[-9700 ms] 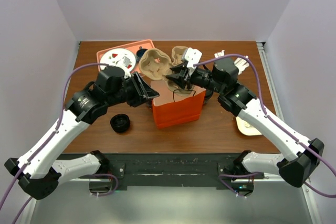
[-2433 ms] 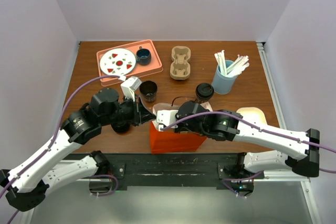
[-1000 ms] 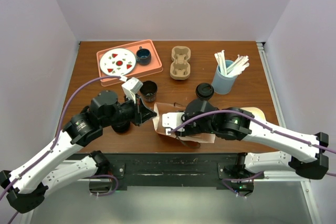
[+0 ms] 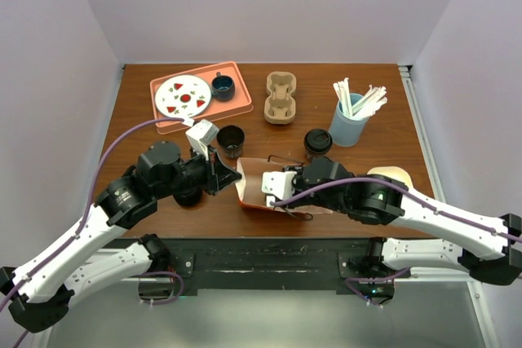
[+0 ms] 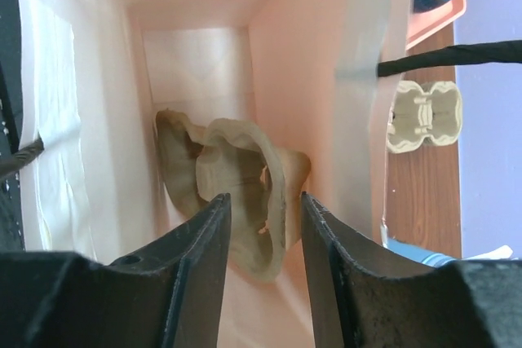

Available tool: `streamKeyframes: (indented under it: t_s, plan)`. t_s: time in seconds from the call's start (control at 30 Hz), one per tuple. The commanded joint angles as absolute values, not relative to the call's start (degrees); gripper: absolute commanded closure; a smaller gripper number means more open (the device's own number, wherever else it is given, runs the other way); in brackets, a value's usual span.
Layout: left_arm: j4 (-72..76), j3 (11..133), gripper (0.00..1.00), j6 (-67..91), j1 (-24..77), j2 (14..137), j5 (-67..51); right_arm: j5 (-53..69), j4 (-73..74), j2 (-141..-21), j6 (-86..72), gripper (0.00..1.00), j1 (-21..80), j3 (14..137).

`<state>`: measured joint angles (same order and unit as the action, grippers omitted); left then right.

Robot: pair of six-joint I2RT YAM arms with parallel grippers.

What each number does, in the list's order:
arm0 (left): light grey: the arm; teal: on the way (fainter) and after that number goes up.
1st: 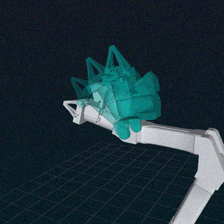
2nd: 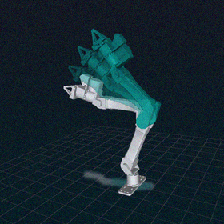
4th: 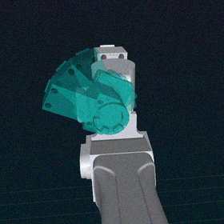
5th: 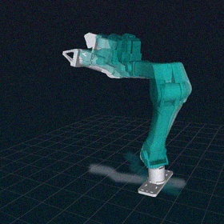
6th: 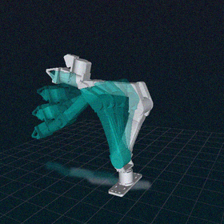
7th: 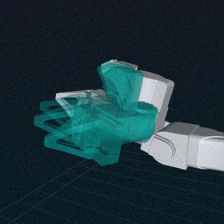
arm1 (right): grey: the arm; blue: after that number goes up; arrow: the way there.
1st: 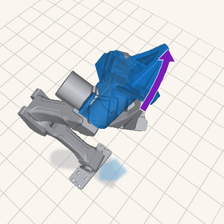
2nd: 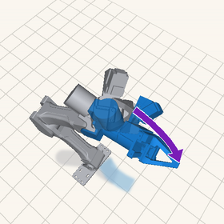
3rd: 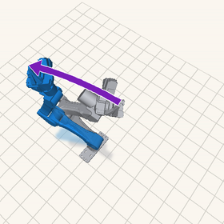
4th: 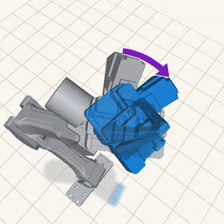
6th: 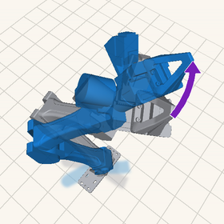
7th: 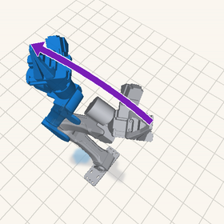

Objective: Pack the takeout coffee

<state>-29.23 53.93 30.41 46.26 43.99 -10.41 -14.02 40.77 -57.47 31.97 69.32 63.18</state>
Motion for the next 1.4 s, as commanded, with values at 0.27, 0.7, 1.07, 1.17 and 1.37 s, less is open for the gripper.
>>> streamKeyframes:
  t_s: [0.27, 0.7, 1.07, 1.17, 1.37]
  plan:
    - [-24.61, 55.63, 1.0, 29.97, 46.49, 42.45, -10.81, -17.31, 39.64, -61.7, 32.78, 0.5, 69.35, 63.19]
    - [-25.84, 54.75, 1.0, 28.48, 46.41, 40.61, -12.04, -20.22, 30.51, -65.39, 34.63, 0.49, 69.35, 64.25]
    - [-27.16, 55.19, 1.0, 27.07, 46.41, 40.25, -11.87, -19.95, 29.62, -67.94, 35.59, 0.94, 69.35, 63.99]
    - [-27.68, 55.46, 1.0, 27.07, 46.41, 40.34, -11.51, -19.86, 29.09, -67.68, 36.03, 1.0, 69.43, 64.33]
    - [-29.62, 56.07, 0.89, 27.69, 46.49, 40.87, -9.14, -20.04, 30.14, -67.06, 36.56, 1.0, 69.35, 68.02]
